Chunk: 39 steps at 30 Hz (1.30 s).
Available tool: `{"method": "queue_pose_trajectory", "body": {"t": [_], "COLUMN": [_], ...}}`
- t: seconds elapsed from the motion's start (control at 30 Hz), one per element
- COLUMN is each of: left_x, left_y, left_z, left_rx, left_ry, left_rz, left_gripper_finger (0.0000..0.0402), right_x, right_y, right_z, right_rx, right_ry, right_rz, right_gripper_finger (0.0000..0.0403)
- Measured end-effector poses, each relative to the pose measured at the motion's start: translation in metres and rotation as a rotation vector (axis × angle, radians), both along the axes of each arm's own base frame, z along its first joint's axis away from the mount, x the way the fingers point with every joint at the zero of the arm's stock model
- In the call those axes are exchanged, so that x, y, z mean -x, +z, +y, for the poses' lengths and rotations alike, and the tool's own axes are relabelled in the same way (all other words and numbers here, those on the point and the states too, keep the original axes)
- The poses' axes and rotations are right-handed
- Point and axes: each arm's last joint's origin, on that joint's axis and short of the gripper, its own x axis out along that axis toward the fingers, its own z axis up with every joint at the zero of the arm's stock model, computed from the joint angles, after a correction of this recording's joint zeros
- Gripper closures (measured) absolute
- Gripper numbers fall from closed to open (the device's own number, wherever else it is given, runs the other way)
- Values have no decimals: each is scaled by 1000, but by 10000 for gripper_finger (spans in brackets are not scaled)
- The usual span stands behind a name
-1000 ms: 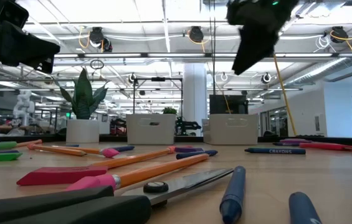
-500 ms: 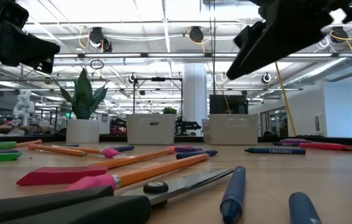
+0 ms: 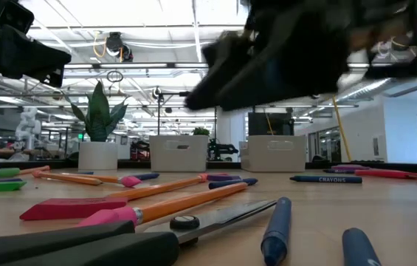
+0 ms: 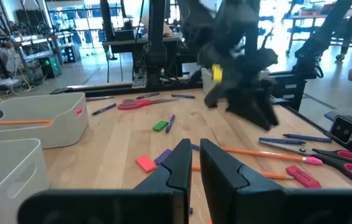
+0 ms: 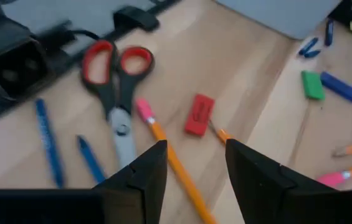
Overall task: Sort crayons/erasers/pens/pencils in bins
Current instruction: Put the yellow pencil into the top right bin
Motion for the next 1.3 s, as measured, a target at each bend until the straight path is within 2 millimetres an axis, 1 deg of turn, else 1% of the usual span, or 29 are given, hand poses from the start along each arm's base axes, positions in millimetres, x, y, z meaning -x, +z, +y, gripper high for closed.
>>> {"method": "queue_pose_trajectory", "body": {"t": [0.07, 0.2, 0.3, 0.37, 0.5, 0.57, 0.67, 0.8, 0.93, 1.07, 1.2, 1.3], "left_x": [0, 0, 0, 0, 0, 0, 0, 0, 0, 0, 0, 0], "left_y": [0, 0, 0, 0, 0, 0, 0, 0, 0, 0, 0, 0], "left_z": [0, 0, 0, 0, 0, 0, 0, 0, 0, 0, 0, 0], "left_rx": [0, 0, 0, 0, 0, 0, 0, 0, 0, 0, 0, 0], "left_ry": [0, 0, 0, 0, 0, 0, 0, 0, 0, 0, 0, 0], "left_rz": [1, 1, 1, 1, -1, 1, 0, 1, 0, 0, 0, 0], "left_gripper_finger": [364, 364, 364, 364, 364, 364, 364, 364, 364, 364, 364, 364], "right_x": [-5, -15, -18, -22, -26, -27, -25, -20, -17, -16, -15, -11], "right_y": [-10, -22, -31, -36, -51, -55, -58, -63, -66, -67, -61, -43], "right_z": [-6, -10, -12, -15, -25, -30, -35, -37, -38, -38, -37, -32], "right_rx": [-24, -101, -102, -80, -73, -67, -23, 32, 68, 69, 56, 63], "right_ry": [34, 120, 161, 165, 144, 141, 153, 197, 232, 239, 246, 248], "right_rz": [-1, -1, 23, 15, 57, 79, 121, 164, 182, 188, 183, 167], "right_gripper_finger": [251, 252, 252, 252, 253, 254, 267, 300, 345, 385, 389, 376]}}
